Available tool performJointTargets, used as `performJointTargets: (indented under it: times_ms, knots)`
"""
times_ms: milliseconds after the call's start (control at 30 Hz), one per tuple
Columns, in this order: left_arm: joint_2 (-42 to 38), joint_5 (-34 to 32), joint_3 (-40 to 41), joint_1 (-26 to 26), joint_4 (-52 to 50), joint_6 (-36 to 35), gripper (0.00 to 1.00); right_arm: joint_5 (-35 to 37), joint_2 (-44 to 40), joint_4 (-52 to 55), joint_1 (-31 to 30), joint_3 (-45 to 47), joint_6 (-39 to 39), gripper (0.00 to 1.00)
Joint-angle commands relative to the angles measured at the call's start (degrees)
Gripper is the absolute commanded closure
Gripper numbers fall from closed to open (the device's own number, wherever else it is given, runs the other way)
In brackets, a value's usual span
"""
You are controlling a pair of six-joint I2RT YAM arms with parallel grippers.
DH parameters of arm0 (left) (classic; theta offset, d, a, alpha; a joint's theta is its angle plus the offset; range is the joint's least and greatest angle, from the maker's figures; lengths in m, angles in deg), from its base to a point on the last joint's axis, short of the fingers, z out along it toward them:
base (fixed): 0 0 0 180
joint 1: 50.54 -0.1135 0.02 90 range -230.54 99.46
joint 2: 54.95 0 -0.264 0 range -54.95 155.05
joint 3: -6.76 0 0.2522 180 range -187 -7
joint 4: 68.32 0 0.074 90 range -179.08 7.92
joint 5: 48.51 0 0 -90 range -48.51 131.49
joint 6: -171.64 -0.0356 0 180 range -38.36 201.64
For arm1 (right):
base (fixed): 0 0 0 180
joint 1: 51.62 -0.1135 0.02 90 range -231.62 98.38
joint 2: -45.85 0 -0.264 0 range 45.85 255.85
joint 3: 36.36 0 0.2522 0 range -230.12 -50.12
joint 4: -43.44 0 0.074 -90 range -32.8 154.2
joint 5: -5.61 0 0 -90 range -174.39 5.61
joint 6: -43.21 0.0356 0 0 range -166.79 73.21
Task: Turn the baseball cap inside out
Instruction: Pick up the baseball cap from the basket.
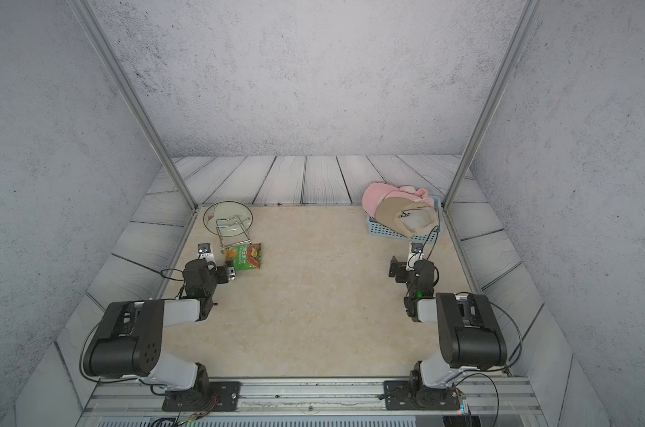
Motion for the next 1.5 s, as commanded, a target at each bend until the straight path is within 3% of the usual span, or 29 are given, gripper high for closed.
performJointTargets:
  times_ms: [0,733,833,933,1067,1200,1300,1467]
  knots:
    - [0.4,-0.6,-0.9,-0.2,0.5,0.2,0.02,0.1,1.0,-0.5,0.0,-0.4,0.2,0.00]
    - [0.3,-0.7,-0.8,-0.3,0.9,0.3,0.02,0.1,0.9,-0.7,0.0,-0.4,0.3,0.00]
    - [-2.2,-4.6,0.7,-0.3,1.2,1.9,0.02,3.0,-0.1,-4.4,0.1,1.7,1.5,0.00]
    - [-9.0,-9.9,1.1,-0.2,-5.5,4.4,0.02,4.3,-4.0,-5.9,0.1,4.7,1.8,0.00]
    - [-18.1,-12.8,-0.8,-0.1,-17.4,9.2,0.02,5.8,-13.2,5.7,0.0,3.2,2.2,0.00]
    - [-23.2,-13.2,-3.0,-0.1,-26.7,13.7,0.02,11.7,-20.7,27.6,0.1,-4.5,10.0,0.00]
    - [-26.3,-13.4,-7.5,0.7,-38.9,22.7,0.02,12.6,-19.6,43.3,0.1,-14.4,11.2,0.00]
    - [-26.5,-4.8,-12.3,3.5,-45.0,24.8,0.02,13.6,-13.3,57.0,0.1,-28.3,11.8,0.00]
